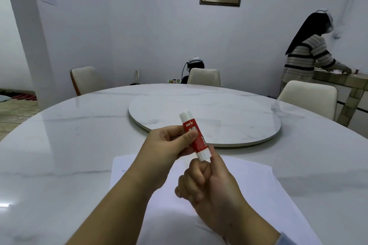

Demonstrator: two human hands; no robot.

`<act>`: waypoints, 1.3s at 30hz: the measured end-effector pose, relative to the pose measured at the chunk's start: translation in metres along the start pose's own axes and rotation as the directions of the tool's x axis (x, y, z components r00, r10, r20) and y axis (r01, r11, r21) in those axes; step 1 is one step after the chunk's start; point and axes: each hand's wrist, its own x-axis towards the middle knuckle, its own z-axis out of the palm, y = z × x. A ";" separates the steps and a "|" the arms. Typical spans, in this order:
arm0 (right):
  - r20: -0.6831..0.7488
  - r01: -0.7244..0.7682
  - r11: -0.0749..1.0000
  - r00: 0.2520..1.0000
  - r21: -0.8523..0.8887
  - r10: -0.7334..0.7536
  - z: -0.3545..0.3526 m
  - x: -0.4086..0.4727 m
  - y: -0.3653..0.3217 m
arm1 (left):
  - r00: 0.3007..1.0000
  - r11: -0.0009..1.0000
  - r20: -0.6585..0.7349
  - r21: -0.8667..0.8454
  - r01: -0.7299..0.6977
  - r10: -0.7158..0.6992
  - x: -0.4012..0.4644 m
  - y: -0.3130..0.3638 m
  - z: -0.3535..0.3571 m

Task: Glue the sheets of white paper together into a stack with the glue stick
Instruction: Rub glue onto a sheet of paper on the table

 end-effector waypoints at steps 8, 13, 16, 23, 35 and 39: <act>-0.162 0.230 0.861 0.929 -0.454 -0.333 -0.002 -0.003 0.003 | 1.000 0.998 -0.029 0.066 -0.009 0.011 0.002 -0.004 0.001; -0.096 -0.004 1.000 0.995 -0.005 0.003 -0.001 0.004 0.001 | 0.999 0.996 -0.025 0.085 -0.017 0.019 0.003 -0.007 -0.001; -0.212 0.081 0.993 0.972 -0.081 -0.096 -0.004 0.006 0.004 | 0.996 0.992 -0.084 0.126 -0.029 0.040 0.005 -0.011 -0.001; -0.323 0.005 0.993 0.945 -0.119 -0.043 -0.005 0.009 0.001 | 0.996 0.984 -0.062 0.168 -0.060 0.071 0.005 -0.015 0.000; -0.628 0.187 0.955 0.779 0.232 -0.001 -0.072 0.027 -0.028 | 0.934 0.057 -0.225 0.967 0.250 -0.279 -0.004 -0.038 -0.032; -0.654 0.162 0.972 0.756 0.167 -0.013 -0.080 0.031 -0.023 | 0.909 -0.080 -0.120 0.992 0.096 -0.398 -0.018 -0.054 -0.044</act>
